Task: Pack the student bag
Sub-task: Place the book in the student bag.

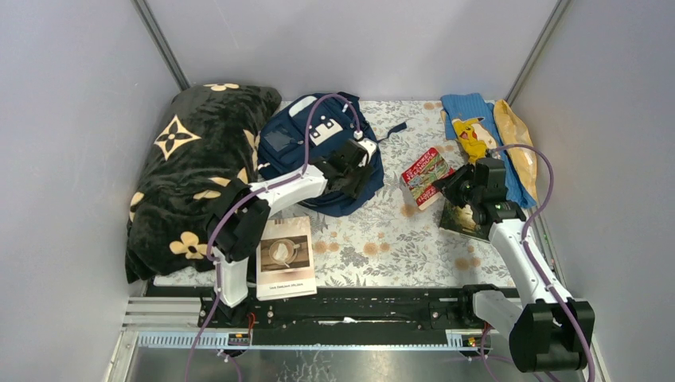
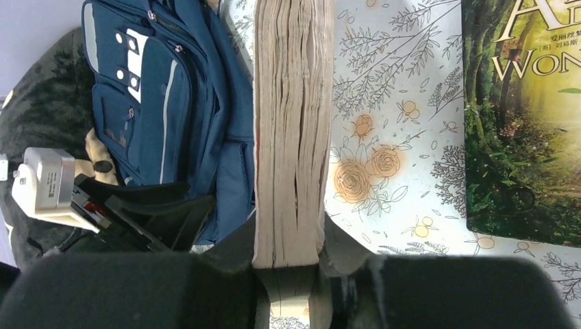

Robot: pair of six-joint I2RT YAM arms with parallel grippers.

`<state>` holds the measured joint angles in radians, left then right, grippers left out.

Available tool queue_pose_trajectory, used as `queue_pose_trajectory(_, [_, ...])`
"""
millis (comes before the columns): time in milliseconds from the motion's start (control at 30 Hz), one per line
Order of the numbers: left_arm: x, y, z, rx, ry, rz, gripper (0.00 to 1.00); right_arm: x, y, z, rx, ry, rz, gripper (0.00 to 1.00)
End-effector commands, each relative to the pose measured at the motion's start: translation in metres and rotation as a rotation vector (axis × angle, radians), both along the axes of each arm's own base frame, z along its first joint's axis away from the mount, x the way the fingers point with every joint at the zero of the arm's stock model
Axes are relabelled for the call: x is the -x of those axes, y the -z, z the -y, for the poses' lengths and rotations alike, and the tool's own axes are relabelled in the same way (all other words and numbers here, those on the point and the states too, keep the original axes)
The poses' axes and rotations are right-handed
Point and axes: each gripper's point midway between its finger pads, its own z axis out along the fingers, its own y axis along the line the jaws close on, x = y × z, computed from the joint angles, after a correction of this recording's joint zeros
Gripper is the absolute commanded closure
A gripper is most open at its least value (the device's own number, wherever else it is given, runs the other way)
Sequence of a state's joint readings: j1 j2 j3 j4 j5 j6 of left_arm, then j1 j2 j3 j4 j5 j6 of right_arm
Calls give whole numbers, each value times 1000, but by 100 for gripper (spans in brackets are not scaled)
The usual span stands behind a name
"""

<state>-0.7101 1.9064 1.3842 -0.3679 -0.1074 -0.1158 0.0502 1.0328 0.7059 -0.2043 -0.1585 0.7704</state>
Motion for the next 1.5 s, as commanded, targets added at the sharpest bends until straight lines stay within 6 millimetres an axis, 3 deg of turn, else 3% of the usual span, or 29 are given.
queue_pose_trajectory(0, [-22, -8, -3, -42, -31, 79, 43, -15, -41, -2, 3, -19, 141, 100])
queue_pose_trajectory(67, [-25, -13, -3, -25, -46, 98, 50, -16, -42, -3, -1, -23, 141, 100])
queue_pose_trajectory(133, [-26, -17, -3, -13, -53, 106, 65, -17, -43, -5, -4, -31, 144, 100])
queue_pose_trajectory(233, [-27, -28, -2, -1, -56, 115, 99, -18, -47, -12, -17, -74, 164, 100])
queue_pose_trajectory(267, [-29, -36, -2, 7, -64, 120, 100, -19, -50, -16, -30, -103, 181, 100])
queue_pose_trajectory(400, [-39, -82, -9, 88, -107, 150, 100, -20, -76, -46, -124, -273, 286, 100])
queue_pose_trajectory(533, [-57, -145, -27, 279, -184, 187, 100, -15, -98, -75, -241, -392, 364, 100])
queue_pose_trajectory(633, [-66, -191, -43, 432, -232, 222, 100, -16, -98, -97, -243, -441, 360, 100])
queue_pose_trajectory(833, [-83, -258, -78, 668, -346, 336, 100, -37, -96, -149, -336, -499, 337, 100])
queue_pose_trajectory(933, [-84, -271, -84, 706, -346, 358, 100, -50, -92, -177, -351, -518, 330, 100])
queue_pose_trajectory(1200, [-70, -291, -75, 791, -268, 347, 100, -107, -55, -243, -488, -518, 284, 100])
queue_pose_trajectory(1467, [-54, -297, -68, 849, -218, 314, 100, -157, -33, -281, -484, -458, 273, 100])
